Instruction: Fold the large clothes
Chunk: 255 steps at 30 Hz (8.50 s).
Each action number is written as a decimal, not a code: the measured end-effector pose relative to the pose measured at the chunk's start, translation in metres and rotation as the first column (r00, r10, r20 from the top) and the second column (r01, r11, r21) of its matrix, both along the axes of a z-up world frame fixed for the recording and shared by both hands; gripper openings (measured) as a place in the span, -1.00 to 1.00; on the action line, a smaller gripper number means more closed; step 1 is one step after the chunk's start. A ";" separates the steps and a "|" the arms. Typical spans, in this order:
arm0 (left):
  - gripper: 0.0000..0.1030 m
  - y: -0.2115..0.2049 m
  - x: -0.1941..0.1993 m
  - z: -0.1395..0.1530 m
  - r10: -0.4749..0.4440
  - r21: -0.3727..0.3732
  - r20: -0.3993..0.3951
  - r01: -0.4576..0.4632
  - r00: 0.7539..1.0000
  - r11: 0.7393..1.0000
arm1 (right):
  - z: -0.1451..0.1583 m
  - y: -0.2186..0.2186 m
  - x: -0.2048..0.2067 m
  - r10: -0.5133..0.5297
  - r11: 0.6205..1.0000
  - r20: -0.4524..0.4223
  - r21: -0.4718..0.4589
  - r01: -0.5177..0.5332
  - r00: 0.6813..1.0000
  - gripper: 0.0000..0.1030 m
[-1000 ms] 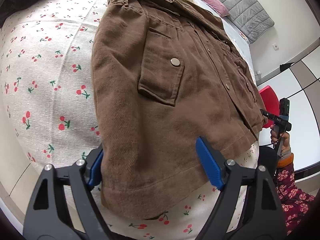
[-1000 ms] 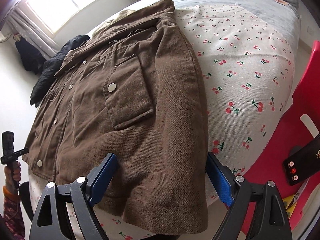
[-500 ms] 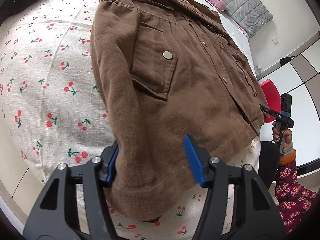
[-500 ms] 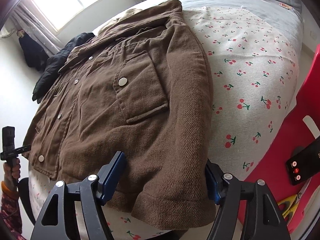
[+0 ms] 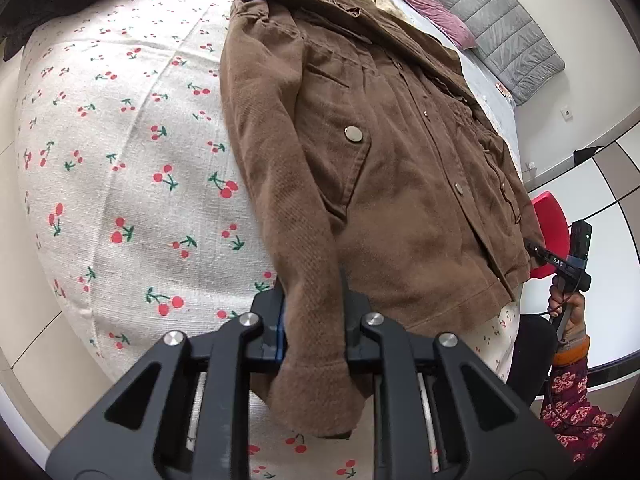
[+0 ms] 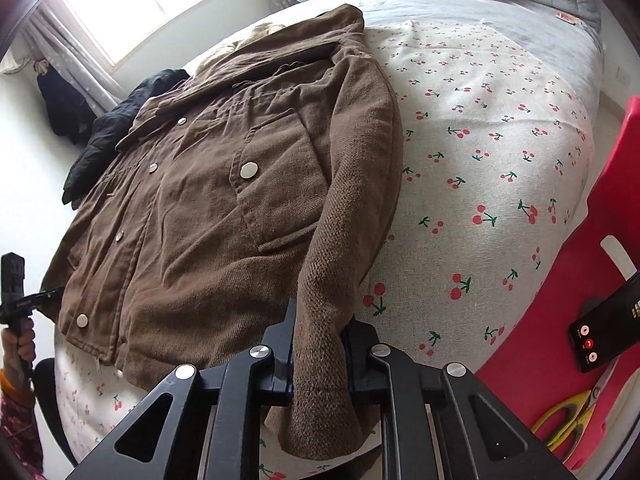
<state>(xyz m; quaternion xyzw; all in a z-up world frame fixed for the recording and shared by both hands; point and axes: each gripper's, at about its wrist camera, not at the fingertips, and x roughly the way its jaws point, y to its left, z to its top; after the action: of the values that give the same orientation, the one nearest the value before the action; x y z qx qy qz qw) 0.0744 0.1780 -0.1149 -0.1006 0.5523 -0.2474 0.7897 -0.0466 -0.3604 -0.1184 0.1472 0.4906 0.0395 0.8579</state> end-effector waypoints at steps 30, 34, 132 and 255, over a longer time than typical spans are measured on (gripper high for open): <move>-0.67 -0.063 0.343 0.113 0.291 -0.081 0.280 -0.279 0.915 0.957 | 0.128 -0.068 0.324 -0.223 0.974 0.289 0.038 0.222 0.931 -0.76; -0.61 -0.077 0.394 0.046 0.330 -0.039 0.212 -0.330 0.920 0.943 | 0.080 -0.070 0.381 -0.235 0.971 0.210 0.002 0.240 0.949 -0.75; 0.67 -0.127 0.390 0.043 0.080 0.194 0.337 -0.152 0.938 0.969 | 0.052 0.041 0.412 -0.041 0.972 0.192 -0.220 0.084 0.981 0.66; 0.98 -0.146 0.077 0.068 0.130 0.340 0.309 -0.237 0.942 0.910 | 0.075 0.163 0.134 -0.084 0.935 0.178 -0.325 0.139 0.980 0.84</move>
<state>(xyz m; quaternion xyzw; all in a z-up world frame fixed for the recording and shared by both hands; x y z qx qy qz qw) 0.1513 0.0320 -0.0470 0.0350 0.4600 -0.0740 0.8841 0.0876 -0.1976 -0.0439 0.0228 0.4101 -0.0820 0.9081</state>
